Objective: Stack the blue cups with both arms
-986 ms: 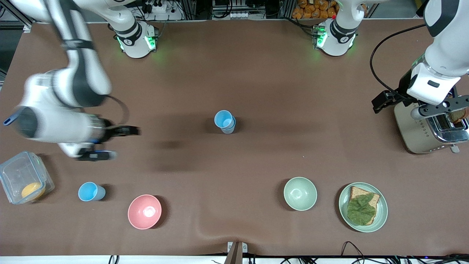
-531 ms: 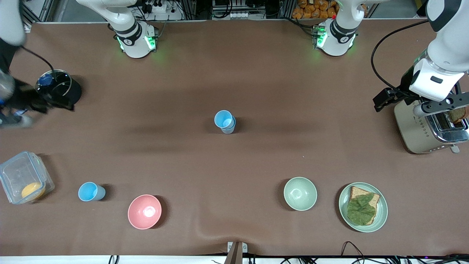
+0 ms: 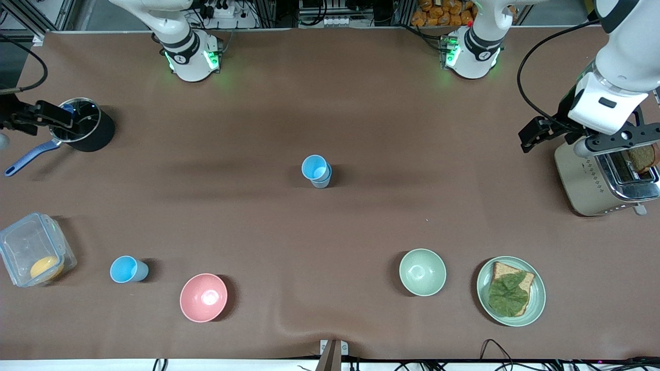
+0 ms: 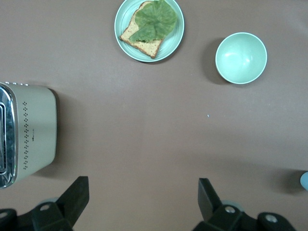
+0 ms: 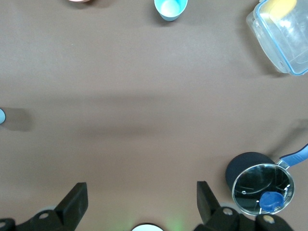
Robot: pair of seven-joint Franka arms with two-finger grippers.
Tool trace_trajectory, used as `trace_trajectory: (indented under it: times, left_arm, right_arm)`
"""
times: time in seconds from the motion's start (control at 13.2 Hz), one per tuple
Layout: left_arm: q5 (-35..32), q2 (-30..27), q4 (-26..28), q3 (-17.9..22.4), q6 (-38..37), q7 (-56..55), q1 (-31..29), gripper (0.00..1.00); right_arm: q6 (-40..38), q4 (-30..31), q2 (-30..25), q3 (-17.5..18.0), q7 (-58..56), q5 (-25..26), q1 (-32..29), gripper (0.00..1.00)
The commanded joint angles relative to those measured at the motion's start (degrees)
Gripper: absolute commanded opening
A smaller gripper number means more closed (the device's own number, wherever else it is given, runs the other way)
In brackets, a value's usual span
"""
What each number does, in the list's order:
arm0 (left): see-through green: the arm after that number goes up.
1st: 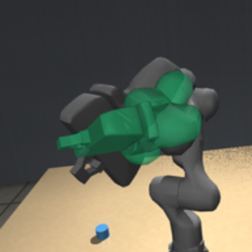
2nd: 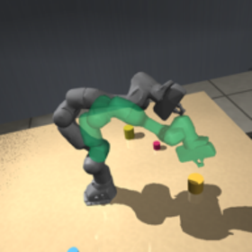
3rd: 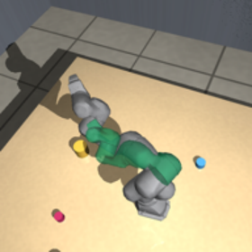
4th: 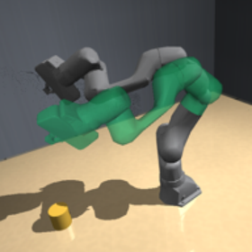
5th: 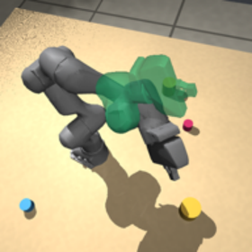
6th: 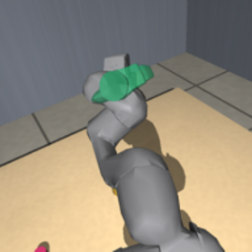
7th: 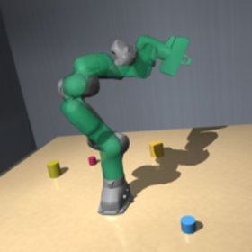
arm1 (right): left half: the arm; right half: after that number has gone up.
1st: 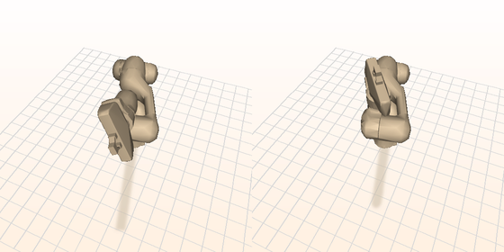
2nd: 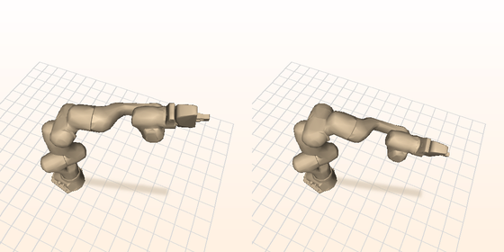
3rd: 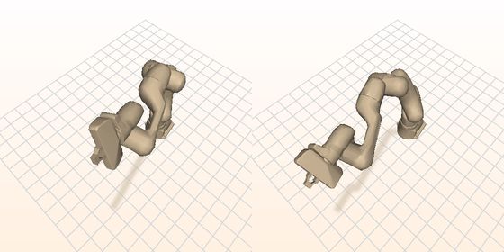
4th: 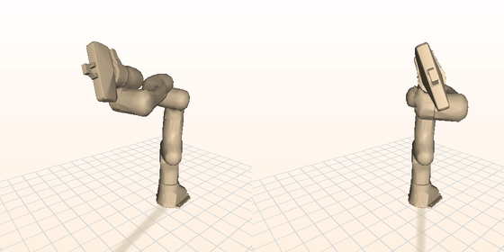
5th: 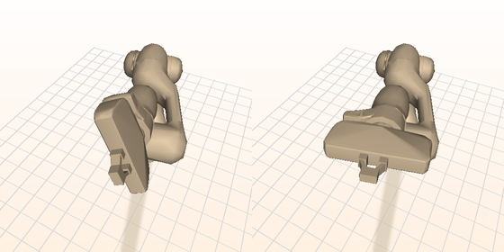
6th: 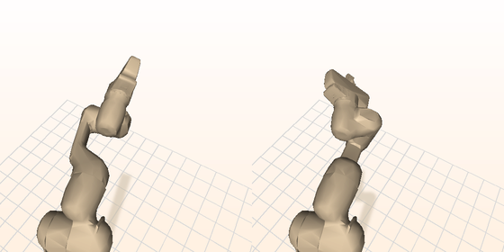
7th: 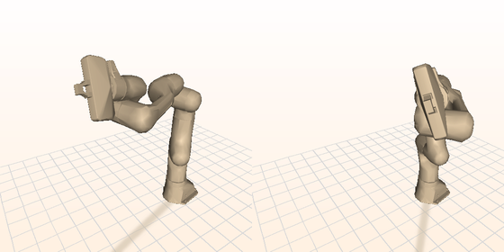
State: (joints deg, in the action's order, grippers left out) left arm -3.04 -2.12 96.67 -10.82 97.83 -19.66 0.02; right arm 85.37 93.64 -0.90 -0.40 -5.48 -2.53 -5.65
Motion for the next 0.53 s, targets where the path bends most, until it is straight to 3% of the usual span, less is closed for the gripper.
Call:
trace_trajectory:
  times: [0.0,0.23,0.46]
  left_arm:
    - [2.8,0.4,-3.3,0.4,-3.4,4.7,-1.0,1.0]
    - [6.5,1.6,-7.1,0.9,-7.3,5.2,-1.9,1.0]
    - [5.4,2.3,-9.3,0.9,-10.2,5.7,-2.0,1.0]
  right_arm:
    - [-0.7,-1.1,0.3,2.1,3.8,1.0,-1.2,1.0]
    - [-0.8,-1.2,0.2,2.0,3.9,0.9,-1.1,1.0]
    - [-0.9,-1.1,0.1,2.0,3.9,0.8,-1.1,1.0]
